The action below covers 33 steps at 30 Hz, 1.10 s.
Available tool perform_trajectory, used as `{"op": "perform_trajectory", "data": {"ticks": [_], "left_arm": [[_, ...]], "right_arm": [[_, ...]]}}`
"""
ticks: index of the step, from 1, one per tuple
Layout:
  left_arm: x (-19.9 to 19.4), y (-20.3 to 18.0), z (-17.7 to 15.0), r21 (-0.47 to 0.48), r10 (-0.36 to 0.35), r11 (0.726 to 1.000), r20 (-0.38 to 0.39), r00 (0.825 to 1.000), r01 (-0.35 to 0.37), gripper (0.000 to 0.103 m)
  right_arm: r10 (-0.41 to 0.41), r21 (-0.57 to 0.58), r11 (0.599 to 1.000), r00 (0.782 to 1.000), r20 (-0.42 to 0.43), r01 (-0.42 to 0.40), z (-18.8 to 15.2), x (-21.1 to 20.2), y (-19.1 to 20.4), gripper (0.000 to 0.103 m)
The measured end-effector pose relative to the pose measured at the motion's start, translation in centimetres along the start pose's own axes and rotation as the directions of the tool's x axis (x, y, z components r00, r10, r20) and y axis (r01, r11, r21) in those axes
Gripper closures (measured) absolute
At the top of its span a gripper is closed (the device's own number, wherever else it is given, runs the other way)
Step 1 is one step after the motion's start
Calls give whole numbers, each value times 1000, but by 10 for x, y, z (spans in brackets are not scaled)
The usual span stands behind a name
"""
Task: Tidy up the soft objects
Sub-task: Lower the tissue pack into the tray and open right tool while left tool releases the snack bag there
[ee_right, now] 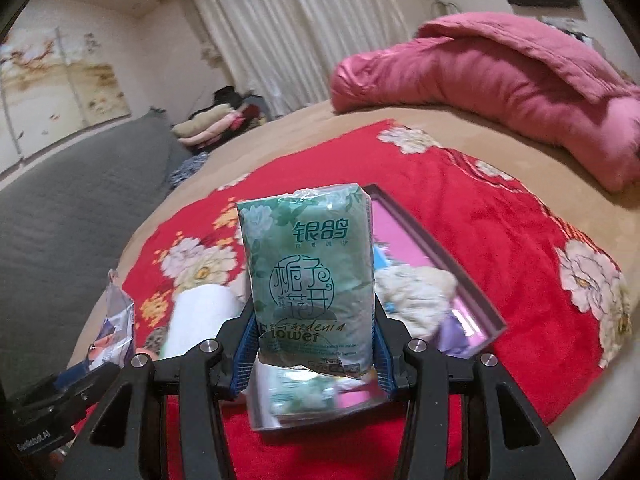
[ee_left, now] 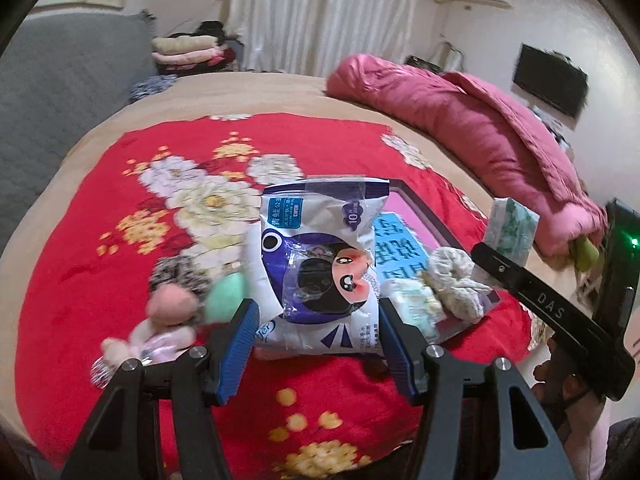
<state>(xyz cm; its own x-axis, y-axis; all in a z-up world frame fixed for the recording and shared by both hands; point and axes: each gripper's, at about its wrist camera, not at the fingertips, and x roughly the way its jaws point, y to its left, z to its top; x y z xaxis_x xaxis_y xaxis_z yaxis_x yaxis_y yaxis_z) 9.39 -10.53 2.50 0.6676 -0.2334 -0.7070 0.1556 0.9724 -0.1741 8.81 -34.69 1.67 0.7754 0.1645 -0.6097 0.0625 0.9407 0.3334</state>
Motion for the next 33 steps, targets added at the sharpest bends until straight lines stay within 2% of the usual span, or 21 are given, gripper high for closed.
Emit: {"op": "perform_trajectory", "data": {"ticks": [5, 8, 14, 18, 26, 33], "left_arm": [[34, -32, 8, 73, -13, 997, -66, 998, 18, 43], [60, -50, 9, 141, 25, 990, -123, 992, -8, 43], [95, -69, 12, 188, 41, 982, -186, 982, -6, 44], [106, -75, 12, 205, 44, 979, -193, 980, -4, 43], [117, -83, 15, 233, 49, 972, -207, 977, 1, 43], [123, -89, 14, 266, 51, 964, -218, 975, 9, 43]], "right_arm": [[-8, 19, 1000, 999, -37, 9, 0, 8, -13, 53], [-17, 3, 1000, 997, -71, 17, -2, 18, -12, 53], [-52, -14, 999, 987, -149, 51, -10, 37, -18, 53], [-66, -16, 998, 982, -177, 64, -13, 46, -26, 52], [-100, -22, 995, 979, -180, 98, -13, 57, -32, 52], [-84, 33, 995, 977, -195, 92, -12, 64, -45, 52]]}}
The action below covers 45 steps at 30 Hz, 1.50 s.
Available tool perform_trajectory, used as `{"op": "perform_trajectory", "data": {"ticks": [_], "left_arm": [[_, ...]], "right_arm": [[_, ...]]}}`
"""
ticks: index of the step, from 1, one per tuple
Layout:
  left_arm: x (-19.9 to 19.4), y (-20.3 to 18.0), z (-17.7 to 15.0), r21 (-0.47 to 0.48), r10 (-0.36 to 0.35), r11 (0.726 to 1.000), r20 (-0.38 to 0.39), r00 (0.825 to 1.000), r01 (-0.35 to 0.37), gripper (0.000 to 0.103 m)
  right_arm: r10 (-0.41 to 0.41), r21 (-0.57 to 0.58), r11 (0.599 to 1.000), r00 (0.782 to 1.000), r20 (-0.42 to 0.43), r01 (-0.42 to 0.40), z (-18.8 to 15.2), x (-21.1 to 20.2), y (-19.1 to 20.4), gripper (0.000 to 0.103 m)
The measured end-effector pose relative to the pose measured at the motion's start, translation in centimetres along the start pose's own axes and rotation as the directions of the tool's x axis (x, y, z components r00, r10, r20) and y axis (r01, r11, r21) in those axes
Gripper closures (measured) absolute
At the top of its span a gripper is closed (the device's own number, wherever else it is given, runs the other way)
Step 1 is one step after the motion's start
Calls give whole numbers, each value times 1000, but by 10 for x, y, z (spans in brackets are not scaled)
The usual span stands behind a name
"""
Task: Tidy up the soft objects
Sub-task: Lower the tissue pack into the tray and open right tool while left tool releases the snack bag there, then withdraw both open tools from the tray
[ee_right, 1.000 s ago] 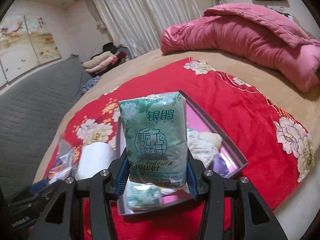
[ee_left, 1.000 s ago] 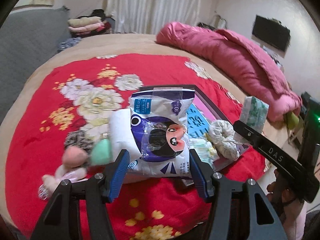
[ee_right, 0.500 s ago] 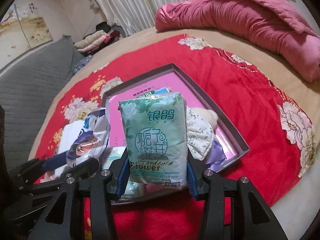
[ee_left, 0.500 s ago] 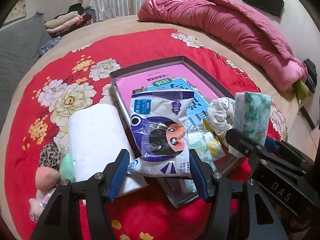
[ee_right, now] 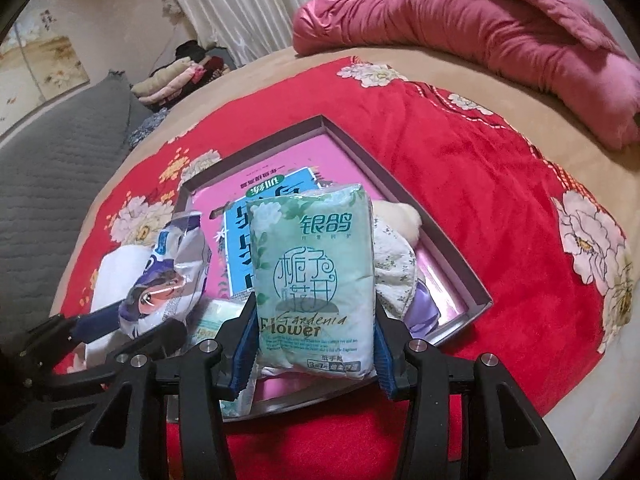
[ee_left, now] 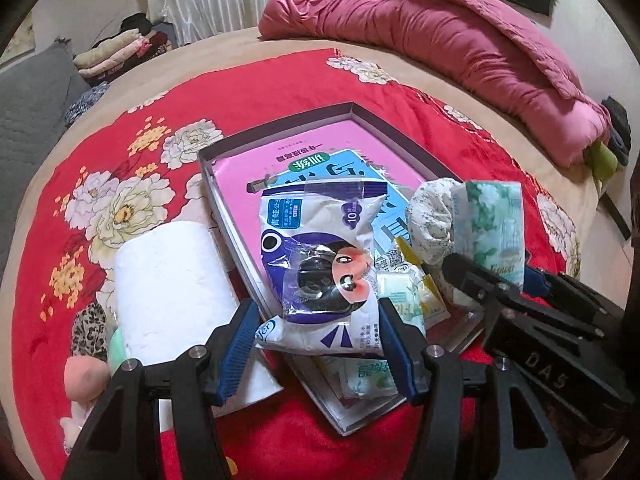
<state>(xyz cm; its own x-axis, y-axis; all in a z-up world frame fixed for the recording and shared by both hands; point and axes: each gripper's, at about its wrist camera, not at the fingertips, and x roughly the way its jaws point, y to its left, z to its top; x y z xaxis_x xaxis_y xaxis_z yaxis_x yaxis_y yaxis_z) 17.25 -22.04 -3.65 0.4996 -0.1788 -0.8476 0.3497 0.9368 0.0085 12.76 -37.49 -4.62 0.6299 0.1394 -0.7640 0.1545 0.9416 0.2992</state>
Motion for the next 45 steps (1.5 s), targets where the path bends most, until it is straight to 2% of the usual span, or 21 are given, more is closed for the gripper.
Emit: {"op": "perform_trajectory", "data": {"ticks": [2, 5, 12, 16, 22, 24, 26, 31, 36, 38, 45], "left_arm": [[4, -1, 0, 11, 7, 1000, -16, 1000, -7, 43], [8, -1, 2, 14, 11, 1000, -40, 999, -10, 43], [9, -4, 4, 28, 17, 999, -39, 999, -16, 43], [9, -6, 7, 33, 7, 999, -33, 999, -6, 43], [18, -4, 16, 10, -17, 1000, -46, 999, 17, 43], [24, -3, 20, 11, -11, 1000, -57, 998, 12, 43], [31, -3, 24, 13, -8, 1000, -66, 998, 9, 43], [40, 6, 34, -43, -44, 998, -67, 997, 41, 43], [30, 21, 37, -130, -111, 986, -11, 994, 109, 38], [23, 24, 38, -144, -120, 982, 15, 993, 120, 37], [12, 26, 33, -161, -144, 976, 24, 989, 146, 37]], "right_arm": [[9, 11, 1000, 1000, 3, -9, 1, -1, -3, 51], [32, 24, 999, 999, 13, -32, 1, -3, -5, 39], [46, 32, 998, 997, 65, -48, 1, -13, -5, 38], [16, 40, 999, 994, 105, -21, 3, -21, -7, 37], [-40, 80, 996, 998, 54, 36, 1, -10, -17, 37], [-45, 93, 995, 998, 49, 41, 1, -7, -20, 30], [-53, 98, 994, 997, 47, 48, 1, -5, -22, 29], [-58, 98, 994, 997, 54, 53, 1, -2, -23, 29], [-42, 98, 995, 996, 83, 34, 4, -6, -23, 29], [-32, 94, 995, 995, 97, 22, 4, -8, -22, 29], [-12, 68, 998, 991, 131, 4, 4, -15, -15, 29]]}}
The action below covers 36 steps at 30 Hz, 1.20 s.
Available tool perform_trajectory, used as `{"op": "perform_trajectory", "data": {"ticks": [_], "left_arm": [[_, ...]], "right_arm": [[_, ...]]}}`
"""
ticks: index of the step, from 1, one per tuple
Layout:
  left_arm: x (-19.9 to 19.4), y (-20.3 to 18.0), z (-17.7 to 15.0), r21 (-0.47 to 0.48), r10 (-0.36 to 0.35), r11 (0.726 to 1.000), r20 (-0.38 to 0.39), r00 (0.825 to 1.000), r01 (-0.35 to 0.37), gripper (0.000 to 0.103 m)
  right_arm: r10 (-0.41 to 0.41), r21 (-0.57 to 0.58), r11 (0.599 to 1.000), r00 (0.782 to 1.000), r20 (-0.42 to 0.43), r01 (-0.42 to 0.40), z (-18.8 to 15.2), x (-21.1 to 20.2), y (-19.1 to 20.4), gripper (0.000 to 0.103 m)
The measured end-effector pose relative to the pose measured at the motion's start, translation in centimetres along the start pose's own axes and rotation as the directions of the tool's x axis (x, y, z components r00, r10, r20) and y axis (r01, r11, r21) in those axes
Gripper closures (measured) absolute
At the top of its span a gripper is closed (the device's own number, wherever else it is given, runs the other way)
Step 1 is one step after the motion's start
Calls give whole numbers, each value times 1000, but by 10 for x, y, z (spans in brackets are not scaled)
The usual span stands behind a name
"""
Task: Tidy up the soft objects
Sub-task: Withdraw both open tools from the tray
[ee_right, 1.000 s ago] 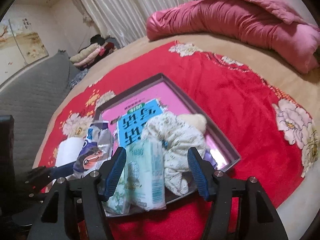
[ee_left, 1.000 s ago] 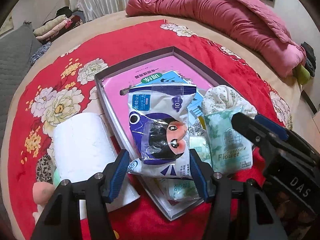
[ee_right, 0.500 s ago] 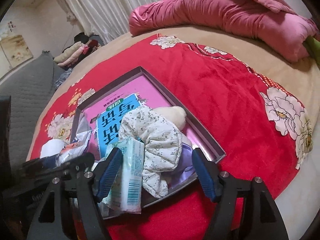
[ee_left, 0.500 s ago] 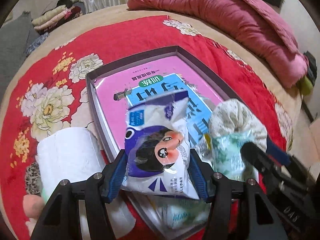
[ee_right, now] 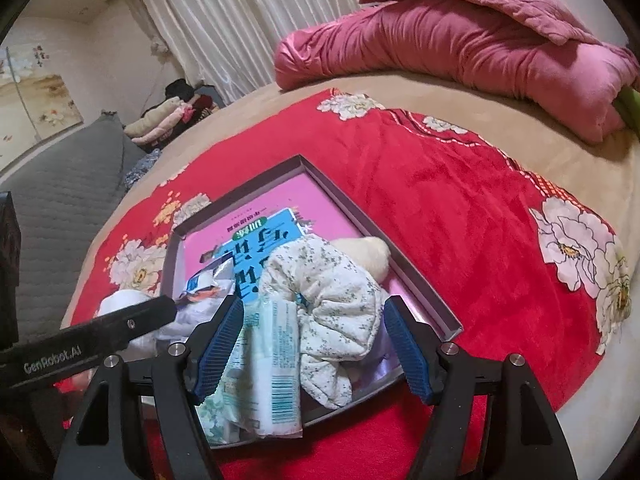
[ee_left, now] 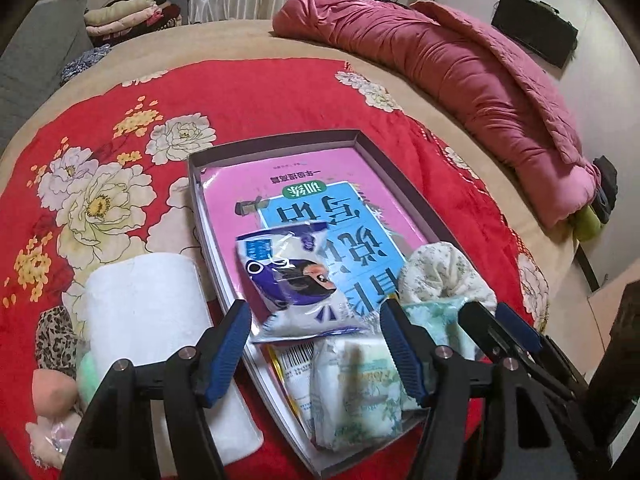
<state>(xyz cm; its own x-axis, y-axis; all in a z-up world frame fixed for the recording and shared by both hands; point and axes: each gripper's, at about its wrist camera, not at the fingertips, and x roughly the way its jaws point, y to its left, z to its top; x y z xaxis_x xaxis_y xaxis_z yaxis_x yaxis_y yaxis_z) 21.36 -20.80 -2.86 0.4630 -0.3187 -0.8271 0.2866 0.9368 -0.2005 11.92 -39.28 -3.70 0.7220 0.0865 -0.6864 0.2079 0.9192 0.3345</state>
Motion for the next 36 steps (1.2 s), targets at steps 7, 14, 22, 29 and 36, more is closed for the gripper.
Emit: {"op": "perform_trajectory", "data": {"ticks": [7, 14, 22, 29, 36], "left_arm": [[-18, -8, -8, 18, 2, 1000, 42, 999, -3, 37], [-34, -13, -15, 25, 4, 1000, 66, 998, -5, 37], [-58, -8, -30, 10, 8, 1000, 94, 996, -9, 37], [-70, 0, -40, -6, 19, 1000, 100, 995, -18, 37], [-85, 10, -50, -12, 56, 998, 124, 991, -55, 37]], "right_arm": [[2, -11, 1000, 1000, 19, -2, 0, -4, 4, 29], [-7, 1, 1000, 1000, 29, 6, 1, -6, 2, 28], [-8, -19, 1000, 999, 46, 9, 1, -10, 7, 28], [4, -62, 998, 996, 91, 2, 1, -22, 17, 28], [18, -135, 991, 997, 77, -8, -4, -28, 36, 28]]}}
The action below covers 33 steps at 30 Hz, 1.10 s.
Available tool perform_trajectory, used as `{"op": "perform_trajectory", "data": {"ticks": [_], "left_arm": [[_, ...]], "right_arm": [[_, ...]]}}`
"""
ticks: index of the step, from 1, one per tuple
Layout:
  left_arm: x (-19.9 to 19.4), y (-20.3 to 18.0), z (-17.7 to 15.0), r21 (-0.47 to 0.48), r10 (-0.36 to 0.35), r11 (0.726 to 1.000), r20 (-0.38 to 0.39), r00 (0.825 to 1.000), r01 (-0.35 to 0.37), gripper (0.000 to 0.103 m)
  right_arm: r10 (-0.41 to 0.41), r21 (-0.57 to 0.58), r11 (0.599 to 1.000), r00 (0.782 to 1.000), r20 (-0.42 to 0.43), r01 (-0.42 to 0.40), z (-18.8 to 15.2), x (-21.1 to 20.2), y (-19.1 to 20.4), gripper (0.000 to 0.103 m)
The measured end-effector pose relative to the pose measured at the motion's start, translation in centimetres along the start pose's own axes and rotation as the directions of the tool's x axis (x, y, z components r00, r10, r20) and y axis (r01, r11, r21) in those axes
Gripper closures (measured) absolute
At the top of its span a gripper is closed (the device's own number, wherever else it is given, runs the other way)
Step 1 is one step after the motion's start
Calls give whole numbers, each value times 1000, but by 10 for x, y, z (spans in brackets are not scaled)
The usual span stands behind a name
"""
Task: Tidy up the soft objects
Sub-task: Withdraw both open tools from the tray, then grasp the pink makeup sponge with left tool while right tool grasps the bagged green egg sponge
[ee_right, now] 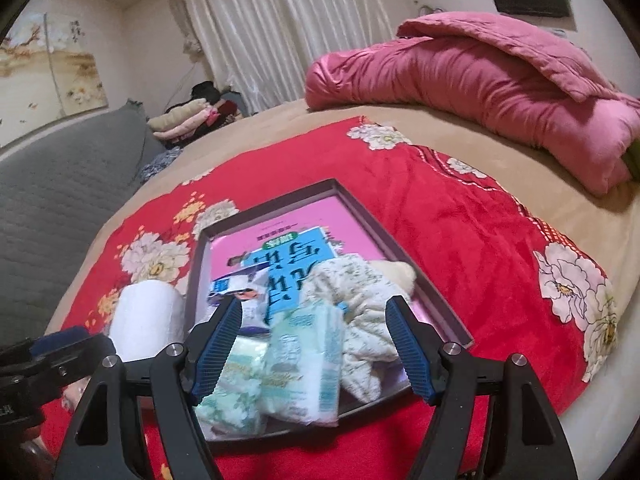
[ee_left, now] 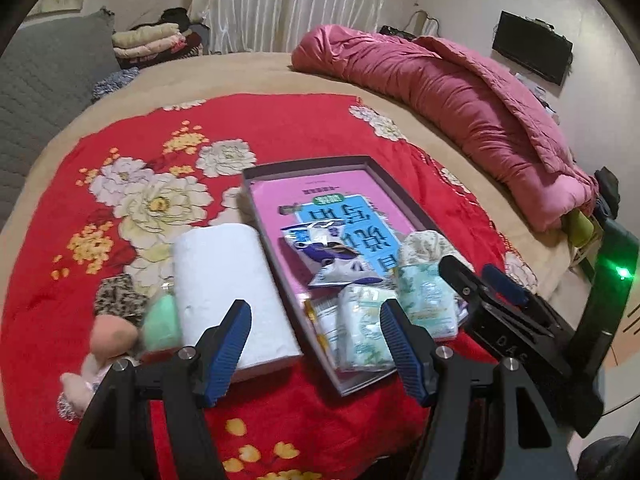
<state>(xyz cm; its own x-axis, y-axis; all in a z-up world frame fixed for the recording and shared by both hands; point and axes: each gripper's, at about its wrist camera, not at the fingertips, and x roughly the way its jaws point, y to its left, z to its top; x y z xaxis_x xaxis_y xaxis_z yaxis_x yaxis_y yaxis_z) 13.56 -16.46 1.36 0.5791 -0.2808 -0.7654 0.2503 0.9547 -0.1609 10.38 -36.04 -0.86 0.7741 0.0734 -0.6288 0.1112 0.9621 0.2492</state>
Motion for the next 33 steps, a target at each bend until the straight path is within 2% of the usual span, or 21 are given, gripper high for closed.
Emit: {"op": "perform_trajectory", "data": {"ticks": [11, 15, 25, 33], "left_arm": [[-26, 40, -14, -100, 4, 995, 23, 1000, -2, 37], [-37, 61, -21, -141, 30, 990, 40, 999, -24, 37], [-57, 128, -48, -262, 103, 961, 35, 994, -90, 37], [-53, 170, -61, -325, 128, 938, 10, 992, -118, 37]], "right_arm": [[-6, -109, 994, 1000, -8, 5, -8, -12, 38, 27], [14, -153, 988, 1000, -13, -15, -10, -18, 58, 27], [128, -254, 957, 990, -63, -140, -21, -35, 123, 27], [191, -363, 904, 973, -132, -227, -42, -42, 177, 27]]}}
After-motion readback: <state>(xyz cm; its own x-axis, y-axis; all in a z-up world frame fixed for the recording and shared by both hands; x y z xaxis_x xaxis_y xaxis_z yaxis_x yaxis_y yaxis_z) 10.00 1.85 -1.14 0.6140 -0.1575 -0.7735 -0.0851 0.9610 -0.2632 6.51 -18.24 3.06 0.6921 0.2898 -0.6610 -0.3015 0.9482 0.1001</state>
